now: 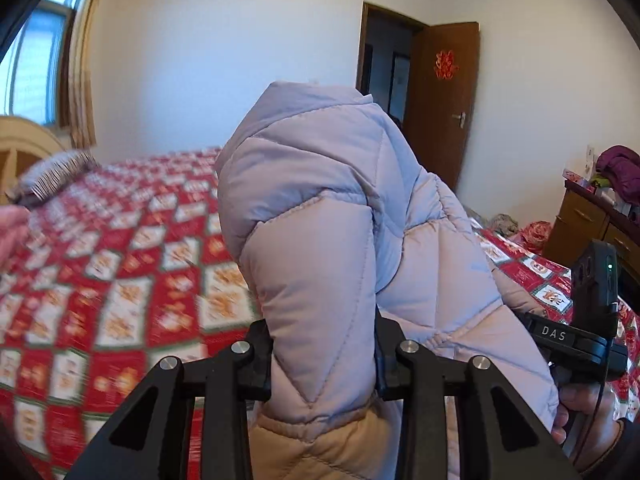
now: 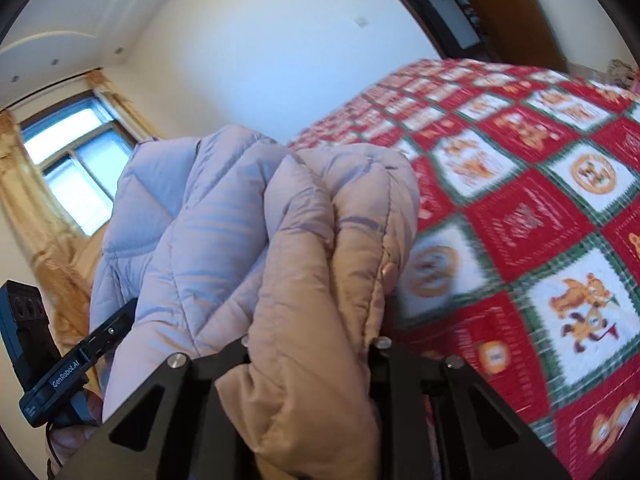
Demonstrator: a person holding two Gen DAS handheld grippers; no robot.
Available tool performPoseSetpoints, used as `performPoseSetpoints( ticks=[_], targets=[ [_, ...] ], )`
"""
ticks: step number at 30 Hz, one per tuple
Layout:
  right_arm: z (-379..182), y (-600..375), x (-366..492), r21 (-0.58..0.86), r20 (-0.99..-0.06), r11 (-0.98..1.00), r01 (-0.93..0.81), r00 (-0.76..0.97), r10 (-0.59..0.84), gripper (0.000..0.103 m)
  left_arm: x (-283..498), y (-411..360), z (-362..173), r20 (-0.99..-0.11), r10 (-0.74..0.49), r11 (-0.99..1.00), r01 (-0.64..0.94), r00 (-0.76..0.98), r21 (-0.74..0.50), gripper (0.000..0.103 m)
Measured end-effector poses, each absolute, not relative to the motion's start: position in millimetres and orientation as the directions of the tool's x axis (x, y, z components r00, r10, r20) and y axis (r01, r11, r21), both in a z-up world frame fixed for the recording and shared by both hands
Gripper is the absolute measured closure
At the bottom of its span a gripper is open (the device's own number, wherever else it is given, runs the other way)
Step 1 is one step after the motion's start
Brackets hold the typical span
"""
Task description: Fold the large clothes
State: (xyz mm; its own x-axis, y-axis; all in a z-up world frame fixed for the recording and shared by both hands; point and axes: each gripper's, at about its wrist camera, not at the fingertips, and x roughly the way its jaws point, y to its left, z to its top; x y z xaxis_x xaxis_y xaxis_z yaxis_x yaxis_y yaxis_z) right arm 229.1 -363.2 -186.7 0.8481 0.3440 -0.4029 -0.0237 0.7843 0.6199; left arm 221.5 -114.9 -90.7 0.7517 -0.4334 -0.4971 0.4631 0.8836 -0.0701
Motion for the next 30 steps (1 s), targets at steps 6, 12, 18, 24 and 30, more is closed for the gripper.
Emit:
performPoseSetpoints(
  ticks=[6,12,18,24,30],
  targets=[
    [-155,-314,235,0.611,-0.329,0.777,-0.153,0.843,0.425,0.083,213,-62,-66,-0.448,-0.373,0.916,0.400,0.812,-0.037,0.071],
    [-135,-256,256,0.572,-0.310,0.776,-0.265,0.806,0.504,0.083,209,-9,-64,-0.449,-0.297,0.948,0.315,0.843,-0.036,0.074],
    [-138,-208,276,0.559,-0.335,0.765,-0.319,0.757,0.561,0.083,215,39,-74,-0.470,-0.224,0.971,0.237,0.854,-0.034,0.075],
    [-136,-166,284,0.527,-0.362,0.764,-0.373,0.714,0.599,0.083,217,78,-81,-0.484,-0.165,0.985,0.168,0.859,-0.037,0.075],
    [-142,-131,301,0.484,-0.420,0.784,-0.389,0.683,0.598,0.083,232,108,-110,-0.533,-0.123,0.992,0.111,0.837,-0.054,0.075]
  ],
)
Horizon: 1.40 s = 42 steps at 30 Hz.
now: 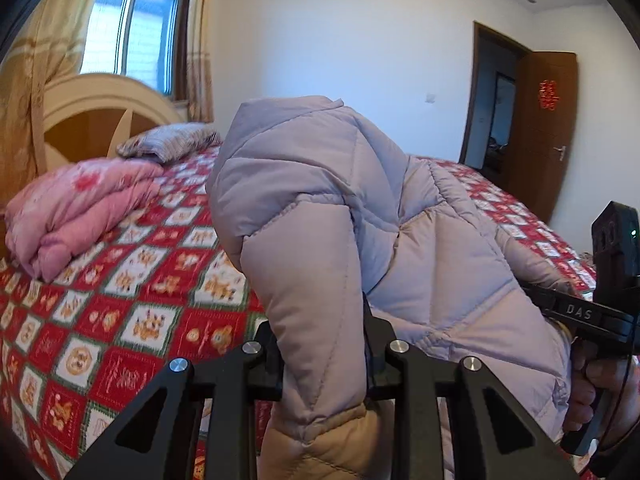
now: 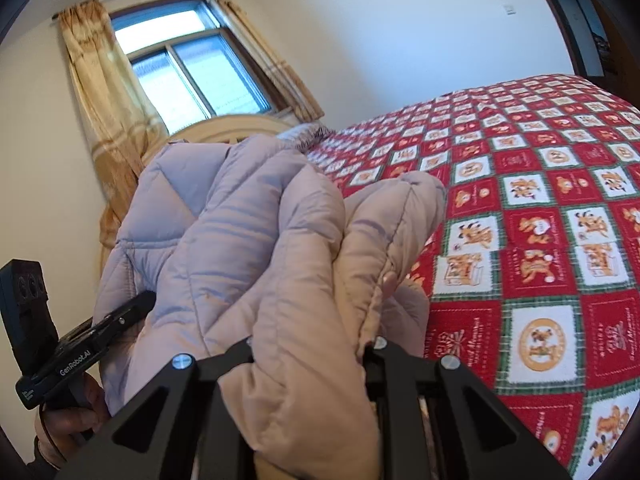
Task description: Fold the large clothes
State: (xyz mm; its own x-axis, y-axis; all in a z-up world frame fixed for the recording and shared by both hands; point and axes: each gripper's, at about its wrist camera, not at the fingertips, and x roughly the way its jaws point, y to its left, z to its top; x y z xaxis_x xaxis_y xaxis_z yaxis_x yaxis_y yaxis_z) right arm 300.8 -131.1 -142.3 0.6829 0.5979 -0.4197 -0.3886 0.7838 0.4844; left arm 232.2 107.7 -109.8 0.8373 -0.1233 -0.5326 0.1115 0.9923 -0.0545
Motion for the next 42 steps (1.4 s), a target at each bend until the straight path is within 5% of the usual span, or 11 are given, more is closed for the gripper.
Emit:
performPoseSetpoints(
  ticks=[9,20,24,33,42],
  targets=[
    [-175,-98,312,0.437,-0.522,0.821,-0.368,0.640,0.564,0.083,243,141,-153,-0.593,-0.080,0.996,0.043,0.801,-0.076,0.051],
    [-183,-83,318,0.414,-0.555,0.838,-0.355,0.632,0.541,0.082,248,153,-165,-0.610,-0.076,0.995,0.022,0.789,-0.096,0.042],
    [-184,-81,321,0.409,-0.563,0.844,-0.346,0.632,0.532,0.080,252,157,-168,-0.619,-0.051,0.997,0.003,0.784,-0.078,0.027],
    [-190,-78,322,0.383,-0.588,0.869,-0.313,0.643,0.491,0.064,255,165,-177,-0.629,0.034,0.998,-0.061,0.777,-0.022,0.005],
    [-199,-84,321,0.364,-0.600,0.897,-0.253,0.673,0.433,0.048,265,177,-192,-0.655,-0.025,0.993,-0.060,0.755,-0.107,0.001]
  ],
)
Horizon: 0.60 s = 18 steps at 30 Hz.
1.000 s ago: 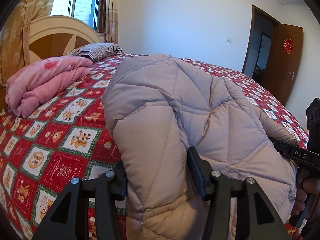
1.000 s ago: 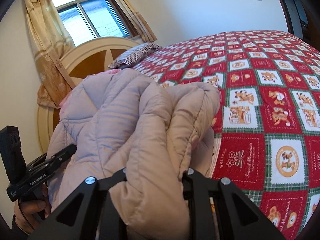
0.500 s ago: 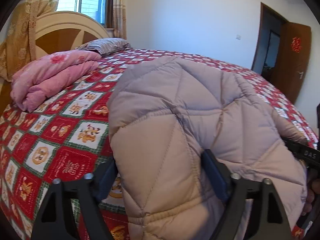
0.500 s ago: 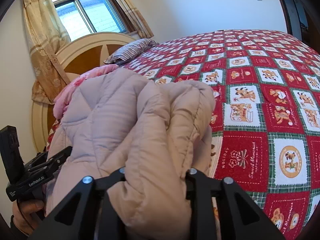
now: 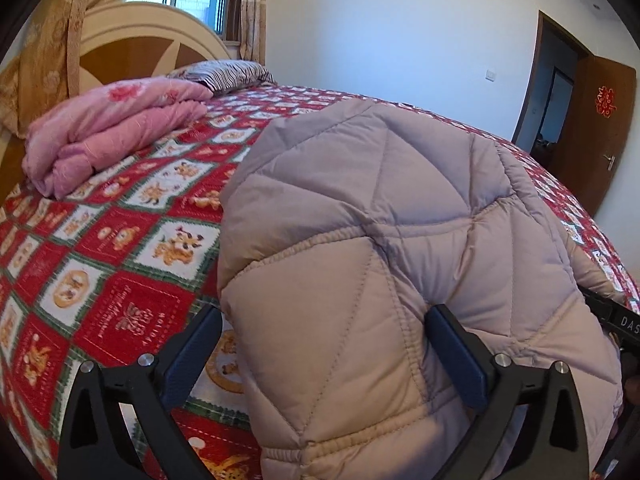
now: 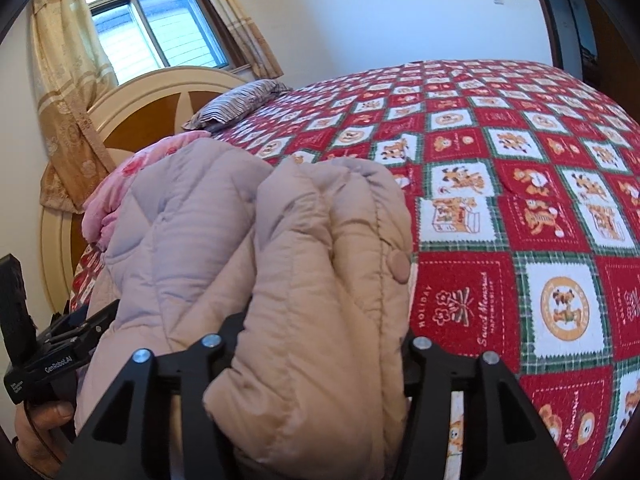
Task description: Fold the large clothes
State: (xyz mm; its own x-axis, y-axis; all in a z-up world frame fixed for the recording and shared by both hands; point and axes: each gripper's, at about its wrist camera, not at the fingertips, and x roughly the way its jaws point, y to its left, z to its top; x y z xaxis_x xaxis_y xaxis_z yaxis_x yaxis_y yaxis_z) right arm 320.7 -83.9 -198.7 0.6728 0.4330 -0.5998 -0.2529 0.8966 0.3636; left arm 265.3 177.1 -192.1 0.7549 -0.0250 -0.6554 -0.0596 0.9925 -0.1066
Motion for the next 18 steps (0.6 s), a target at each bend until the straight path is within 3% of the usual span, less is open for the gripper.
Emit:
performPoseSetpoints(
  ticks=[5,18],
  targets=[
    [-207,-86,326,0.352,-0.626,0.912,-0.210,0.671,0.396,0.038,267,171,-195,-0.661,-0.018,0.993,-0.064,0.750,-0.100,0.001],
    [-223,-86,325,0.336,-0.634,0.926,-0.175,0.685,0.359,0.029,264,166,-204,-0.639,-0.021,0.988,-0.082,0.769,-0.131,0.001]
  ],
)
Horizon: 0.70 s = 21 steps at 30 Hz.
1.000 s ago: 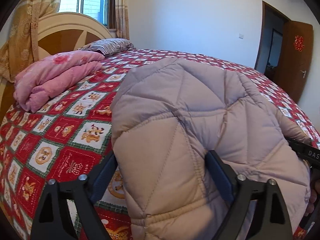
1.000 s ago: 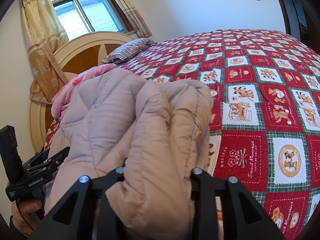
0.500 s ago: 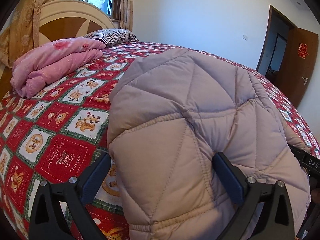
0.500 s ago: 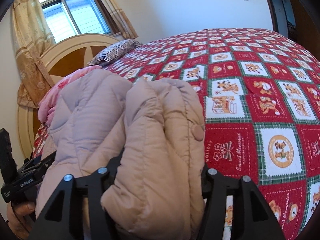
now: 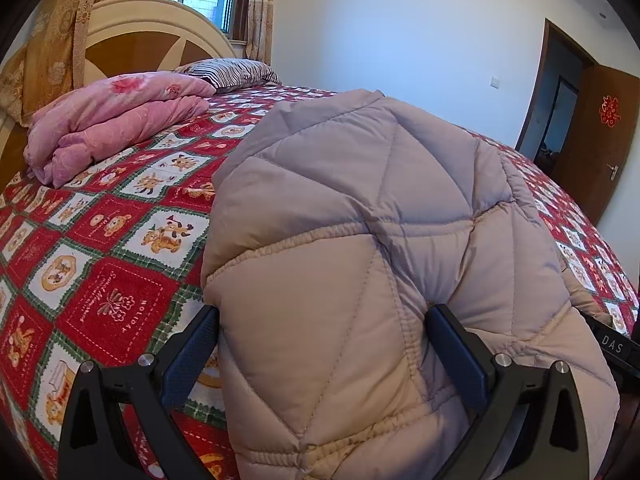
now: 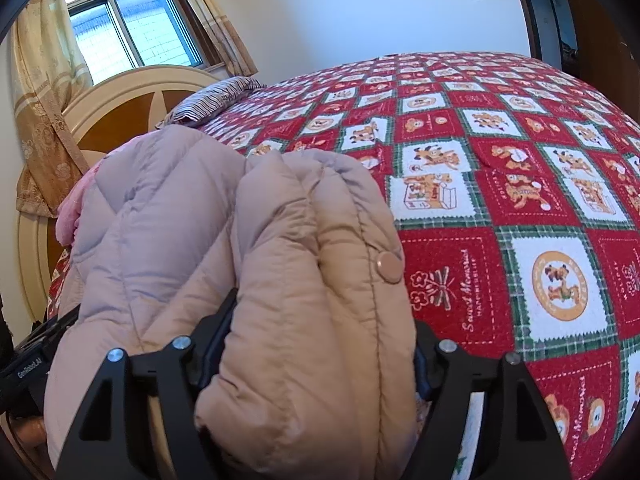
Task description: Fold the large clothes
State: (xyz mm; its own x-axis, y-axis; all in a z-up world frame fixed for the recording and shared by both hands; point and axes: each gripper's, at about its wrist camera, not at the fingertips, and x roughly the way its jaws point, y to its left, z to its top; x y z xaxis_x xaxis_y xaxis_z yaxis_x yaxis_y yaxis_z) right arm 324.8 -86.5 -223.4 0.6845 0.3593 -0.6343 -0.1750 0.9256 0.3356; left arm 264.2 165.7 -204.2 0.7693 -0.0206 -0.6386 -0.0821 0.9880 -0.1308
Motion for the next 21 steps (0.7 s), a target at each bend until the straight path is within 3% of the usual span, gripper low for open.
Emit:
performPoseSetpoints(
  ticks=[21],
  targets=[
    [-228.0,-83.9,331.0,0.315,-0.649,0.936,-0.158,0.684,0.334,0.022,264.8,168.0,-206.6,-0.631,-0.033,0.983,-0.089,0.775,-0.161,0.001]
  ],
)
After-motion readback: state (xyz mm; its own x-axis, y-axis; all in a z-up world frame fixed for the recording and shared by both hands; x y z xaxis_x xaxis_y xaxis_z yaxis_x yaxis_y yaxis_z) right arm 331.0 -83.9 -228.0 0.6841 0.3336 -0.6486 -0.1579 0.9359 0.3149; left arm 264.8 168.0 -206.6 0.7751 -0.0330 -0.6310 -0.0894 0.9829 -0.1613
